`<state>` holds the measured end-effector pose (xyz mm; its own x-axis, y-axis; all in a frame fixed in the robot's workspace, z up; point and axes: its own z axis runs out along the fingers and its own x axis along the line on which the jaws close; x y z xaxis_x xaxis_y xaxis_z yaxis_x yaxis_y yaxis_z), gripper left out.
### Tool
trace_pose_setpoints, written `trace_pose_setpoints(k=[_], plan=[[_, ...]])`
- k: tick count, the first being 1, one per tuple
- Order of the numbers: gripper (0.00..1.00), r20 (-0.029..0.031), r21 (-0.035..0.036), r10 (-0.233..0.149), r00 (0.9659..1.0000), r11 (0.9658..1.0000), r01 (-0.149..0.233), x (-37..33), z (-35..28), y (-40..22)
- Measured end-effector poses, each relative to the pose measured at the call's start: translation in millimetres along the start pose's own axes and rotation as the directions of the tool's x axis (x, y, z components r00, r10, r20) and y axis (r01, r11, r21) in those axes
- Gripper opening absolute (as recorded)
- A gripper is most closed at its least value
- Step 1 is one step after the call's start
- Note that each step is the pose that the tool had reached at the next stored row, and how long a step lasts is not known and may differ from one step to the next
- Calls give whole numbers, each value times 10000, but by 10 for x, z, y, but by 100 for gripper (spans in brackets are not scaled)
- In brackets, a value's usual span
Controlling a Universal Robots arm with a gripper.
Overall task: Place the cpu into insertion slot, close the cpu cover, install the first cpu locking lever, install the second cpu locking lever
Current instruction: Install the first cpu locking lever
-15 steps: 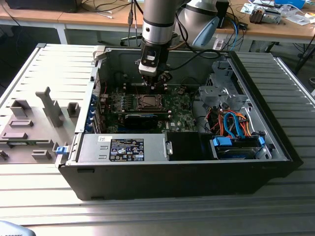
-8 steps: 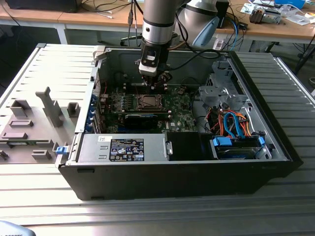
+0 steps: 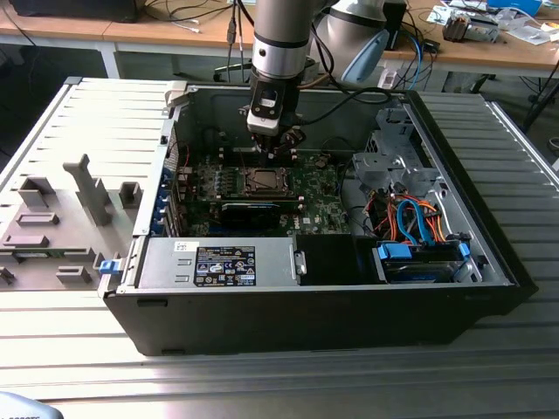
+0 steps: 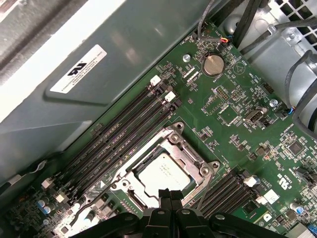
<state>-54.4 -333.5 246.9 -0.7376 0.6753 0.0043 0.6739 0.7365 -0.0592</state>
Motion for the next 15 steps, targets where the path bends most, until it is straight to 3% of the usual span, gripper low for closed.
trace_pose_setpoints(k=[15], plan=[[11, 5, 0, -95, 10000, 10000, 95, 0, 0, 0]])
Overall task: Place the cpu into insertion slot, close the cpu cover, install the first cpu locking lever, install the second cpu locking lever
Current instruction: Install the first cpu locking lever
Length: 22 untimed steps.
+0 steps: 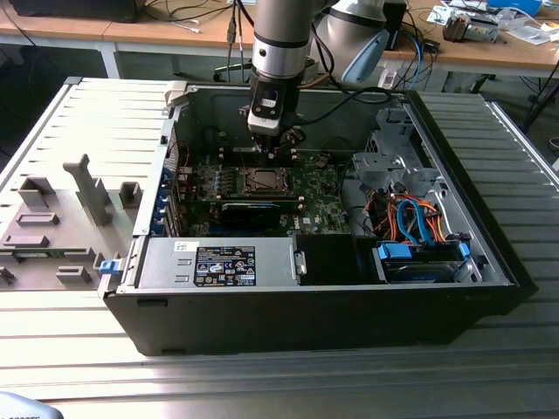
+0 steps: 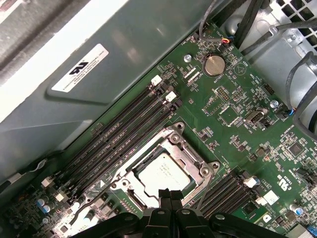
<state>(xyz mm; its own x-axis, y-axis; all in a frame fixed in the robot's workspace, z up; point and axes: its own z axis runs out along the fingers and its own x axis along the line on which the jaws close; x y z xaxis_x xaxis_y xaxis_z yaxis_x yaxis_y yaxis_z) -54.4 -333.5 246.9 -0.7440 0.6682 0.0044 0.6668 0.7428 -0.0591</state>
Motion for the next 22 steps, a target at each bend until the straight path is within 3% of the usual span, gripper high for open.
trace_pose_setpoints(k=[22], plan=[[11, 6, 1, -100, 9999, 9999, 100, 0, 0, 0]])
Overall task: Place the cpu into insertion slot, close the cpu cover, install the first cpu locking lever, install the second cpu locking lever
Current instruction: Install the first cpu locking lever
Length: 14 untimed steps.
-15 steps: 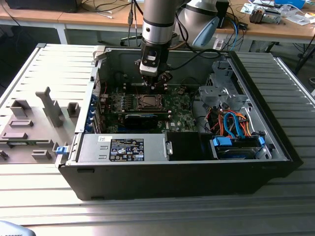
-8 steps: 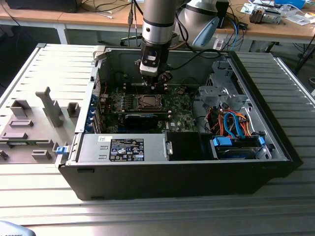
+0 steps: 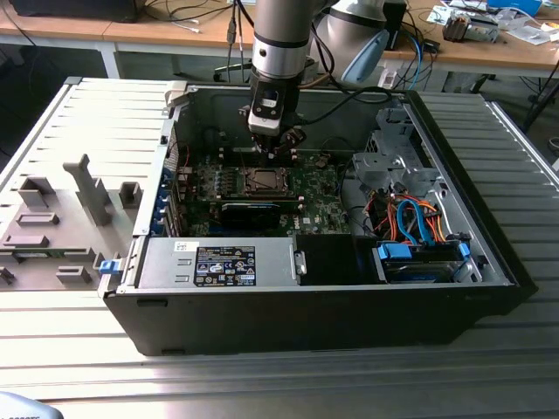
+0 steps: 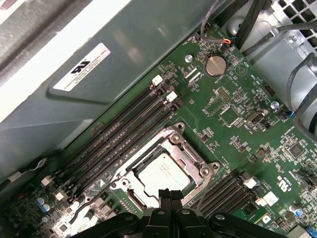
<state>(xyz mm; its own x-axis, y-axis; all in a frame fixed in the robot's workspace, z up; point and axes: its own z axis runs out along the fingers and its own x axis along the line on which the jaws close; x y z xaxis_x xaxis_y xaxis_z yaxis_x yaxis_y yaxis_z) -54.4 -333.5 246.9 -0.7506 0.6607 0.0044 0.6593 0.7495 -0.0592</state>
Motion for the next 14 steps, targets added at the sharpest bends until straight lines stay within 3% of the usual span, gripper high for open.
trace_pose_setpoints(k=[14], plan=[[11, 4, 0, -61, 10000, 10000, 61, 0, 0, 0]])
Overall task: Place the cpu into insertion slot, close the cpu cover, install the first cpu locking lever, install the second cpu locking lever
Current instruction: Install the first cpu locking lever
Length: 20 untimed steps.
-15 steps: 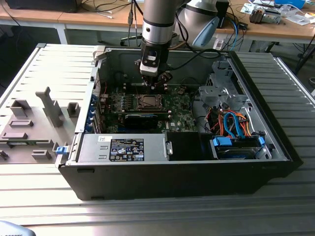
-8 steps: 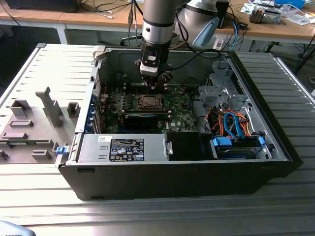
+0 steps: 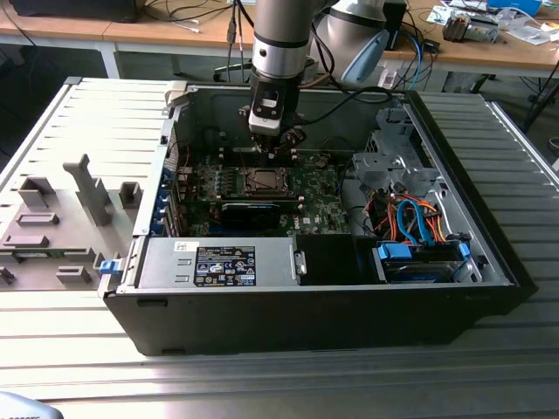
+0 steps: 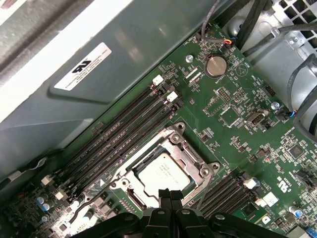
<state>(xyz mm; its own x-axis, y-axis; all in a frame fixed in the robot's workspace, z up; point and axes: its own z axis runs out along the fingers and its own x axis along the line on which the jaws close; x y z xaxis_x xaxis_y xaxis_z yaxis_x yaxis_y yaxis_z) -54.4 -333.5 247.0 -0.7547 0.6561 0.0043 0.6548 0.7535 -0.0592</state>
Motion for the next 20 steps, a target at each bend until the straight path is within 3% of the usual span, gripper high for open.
trace_pose_setpoints(k=[20], plan=[[11, 6, 1, -108, 9999, 9999, 108, 0, 0, 0]])
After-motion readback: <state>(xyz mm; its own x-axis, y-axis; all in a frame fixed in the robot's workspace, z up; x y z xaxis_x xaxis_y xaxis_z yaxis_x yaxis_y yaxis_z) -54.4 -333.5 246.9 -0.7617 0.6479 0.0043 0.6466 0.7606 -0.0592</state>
